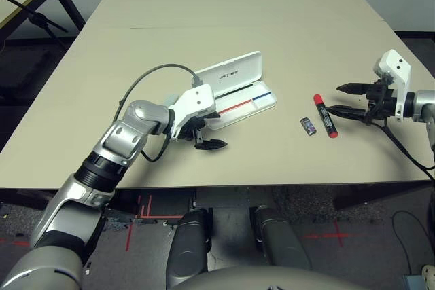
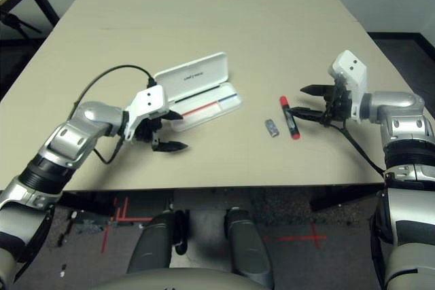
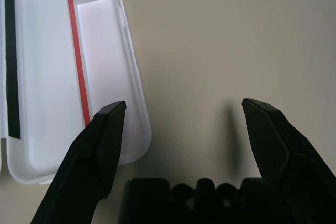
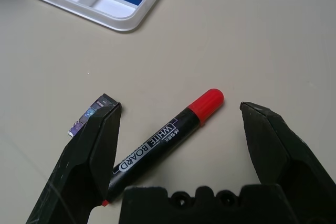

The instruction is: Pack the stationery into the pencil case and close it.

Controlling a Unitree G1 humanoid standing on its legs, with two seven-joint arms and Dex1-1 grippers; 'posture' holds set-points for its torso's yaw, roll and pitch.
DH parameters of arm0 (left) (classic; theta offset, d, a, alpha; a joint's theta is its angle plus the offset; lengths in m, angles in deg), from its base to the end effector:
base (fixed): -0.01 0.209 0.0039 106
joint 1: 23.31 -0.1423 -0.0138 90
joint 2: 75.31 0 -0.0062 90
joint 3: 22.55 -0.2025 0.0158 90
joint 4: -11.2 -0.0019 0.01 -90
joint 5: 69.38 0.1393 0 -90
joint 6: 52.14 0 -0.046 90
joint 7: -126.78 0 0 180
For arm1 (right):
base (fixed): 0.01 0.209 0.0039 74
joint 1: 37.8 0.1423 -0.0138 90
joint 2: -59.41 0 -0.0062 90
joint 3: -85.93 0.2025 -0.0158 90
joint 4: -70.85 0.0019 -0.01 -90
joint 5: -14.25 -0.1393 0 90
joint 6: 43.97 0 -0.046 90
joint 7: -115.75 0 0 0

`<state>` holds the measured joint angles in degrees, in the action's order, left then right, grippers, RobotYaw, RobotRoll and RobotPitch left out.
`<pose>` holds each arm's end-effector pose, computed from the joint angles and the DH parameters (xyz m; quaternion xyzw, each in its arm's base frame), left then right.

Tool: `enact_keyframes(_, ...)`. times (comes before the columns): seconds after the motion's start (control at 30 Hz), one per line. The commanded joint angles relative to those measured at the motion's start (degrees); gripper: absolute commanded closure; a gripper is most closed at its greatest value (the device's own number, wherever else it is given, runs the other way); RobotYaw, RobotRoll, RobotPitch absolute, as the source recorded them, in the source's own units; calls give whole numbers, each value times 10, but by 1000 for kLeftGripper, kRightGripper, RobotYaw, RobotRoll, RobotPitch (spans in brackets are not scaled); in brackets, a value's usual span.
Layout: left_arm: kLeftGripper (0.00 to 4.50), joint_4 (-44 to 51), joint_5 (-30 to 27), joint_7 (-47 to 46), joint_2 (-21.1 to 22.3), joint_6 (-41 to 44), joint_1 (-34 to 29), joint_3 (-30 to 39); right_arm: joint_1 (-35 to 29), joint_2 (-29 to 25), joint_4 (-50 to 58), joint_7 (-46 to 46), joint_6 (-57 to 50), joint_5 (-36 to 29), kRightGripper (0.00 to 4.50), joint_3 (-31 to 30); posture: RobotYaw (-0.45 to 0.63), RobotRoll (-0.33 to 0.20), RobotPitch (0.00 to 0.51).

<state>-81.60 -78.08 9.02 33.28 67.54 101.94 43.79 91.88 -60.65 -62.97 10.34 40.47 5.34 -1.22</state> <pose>0.3027 0.1774 0.1381 0.2477 0.1962 -0.5819 0.7493 0.3037 -0.3524 0.1609 -0.1608 0.1638 0.4149 0.8804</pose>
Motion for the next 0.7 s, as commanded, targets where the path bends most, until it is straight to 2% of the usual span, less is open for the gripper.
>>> enact_keyframes(0.03, 44, -22, 22, 4, -6, -1, 9, -12, -9, 1, 13, -4, 6, 3, 0, -4, -33, 0, 118)
enact_keyframes(0.5, 44, -82, 61, 22, -23, 4, 35, -22, -26, 1, 26, -14, 12, -2, 0, 1, -60, 0, 123)
enact_keyframes(0.6, 1017, -89, 63, 25, -24, 4, 38, -23, -29, 0, 29, -16, 11, -3, 0, 2, -65, 0, 121)
enact_keyframes(0.7, 2186, -95, 66, 27, -25, 4, 42, -24, -31, 0, 32, -18, 11, -4, 0, 3, -71, 0, 119)
